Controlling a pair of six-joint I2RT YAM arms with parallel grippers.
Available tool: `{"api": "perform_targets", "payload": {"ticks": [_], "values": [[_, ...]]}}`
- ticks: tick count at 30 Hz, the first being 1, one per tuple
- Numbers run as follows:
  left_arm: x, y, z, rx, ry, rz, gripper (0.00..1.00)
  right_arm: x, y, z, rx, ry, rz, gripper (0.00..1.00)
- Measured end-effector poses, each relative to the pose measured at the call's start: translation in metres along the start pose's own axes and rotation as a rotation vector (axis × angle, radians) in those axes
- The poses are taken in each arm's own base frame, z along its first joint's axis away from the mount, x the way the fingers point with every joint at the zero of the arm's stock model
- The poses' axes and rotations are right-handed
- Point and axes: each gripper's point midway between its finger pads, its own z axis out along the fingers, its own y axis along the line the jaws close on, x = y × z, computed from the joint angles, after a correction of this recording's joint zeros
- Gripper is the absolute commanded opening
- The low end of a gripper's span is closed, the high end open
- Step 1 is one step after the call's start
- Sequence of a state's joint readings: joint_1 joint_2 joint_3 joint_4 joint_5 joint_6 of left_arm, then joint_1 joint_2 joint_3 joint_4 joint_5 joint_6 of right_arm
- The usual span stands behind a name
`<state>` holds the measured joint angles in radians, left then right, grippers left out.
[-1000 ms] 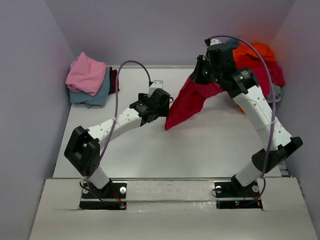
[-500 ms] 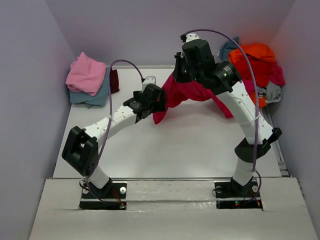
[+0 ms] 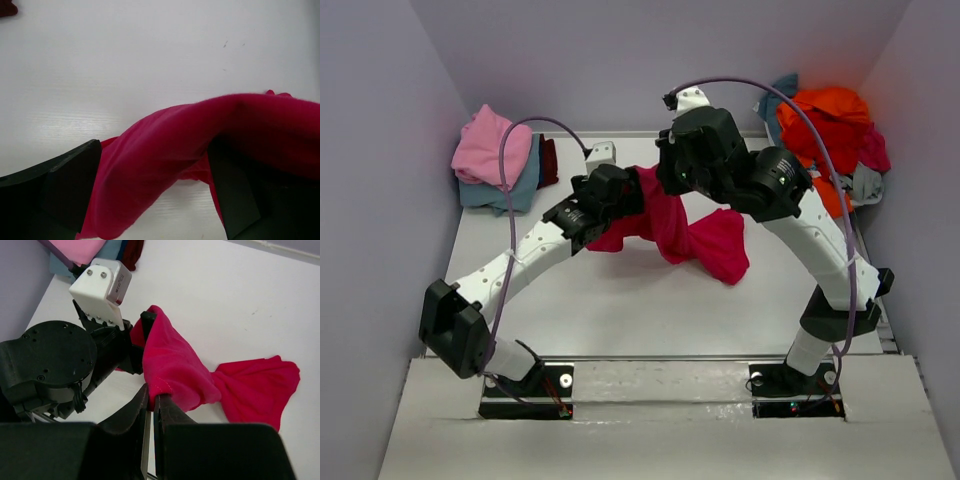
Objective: Fold and stack the t-shirts
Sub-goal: Move the tshirt to the center of the board
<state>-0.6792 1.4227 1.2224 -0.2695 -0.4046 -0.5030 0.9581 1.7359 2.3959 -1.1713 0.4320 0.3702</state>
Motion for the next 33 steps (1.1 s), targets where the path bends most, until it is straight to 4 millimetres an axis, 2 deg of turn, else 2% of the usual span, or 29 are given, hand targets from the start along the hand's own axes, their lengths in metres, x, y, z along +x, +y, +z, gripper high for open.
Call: {"api": "perform_targets", "payload": {"ticks": [4,9,12,18,26,30,33], "values": [[0.0,0.008,-0.006,-0.017,-0.01,-0.003,0.99,0.005,0.007,-0.004,-0.005,0.006,-0.029,0.07],[-0.002,0.013,-0.008,-0.037,-0.021,-0.002,0.99,0.021,0.007,-0.011,0.01,0.03,-0.062,0.07],[-0.002,0.016,-0.012,-0.042,-0.025,-0.002,0.99,0.027,0.008,-0.025,0.002,0.03,-0.075,0.07],[-0.002,0.018,-0.013,-0.05,-0.027,0.0,0.99,0.021,0.003,-0.051,0.007,-0.008,-0.056,0.07],[-0.005,0.018,-0.015,-0.045,-0.034,-0.002,0.99,0.021,-0.006,-0.049,0.06,-0.009,-0.068,0.07],[-0.007,0.019,-0.018,-0.046,-0.041,-0.005,0.99,0.021,-0.001,-0.045,0.059,-0.003,-0.075,0.07],[-0.014,0.022,-0.027,-0.039,-0.064,-0.017,0.99,0.019,0.001,-0.045,0.051,-0.01,-0.089,0.07]]}}
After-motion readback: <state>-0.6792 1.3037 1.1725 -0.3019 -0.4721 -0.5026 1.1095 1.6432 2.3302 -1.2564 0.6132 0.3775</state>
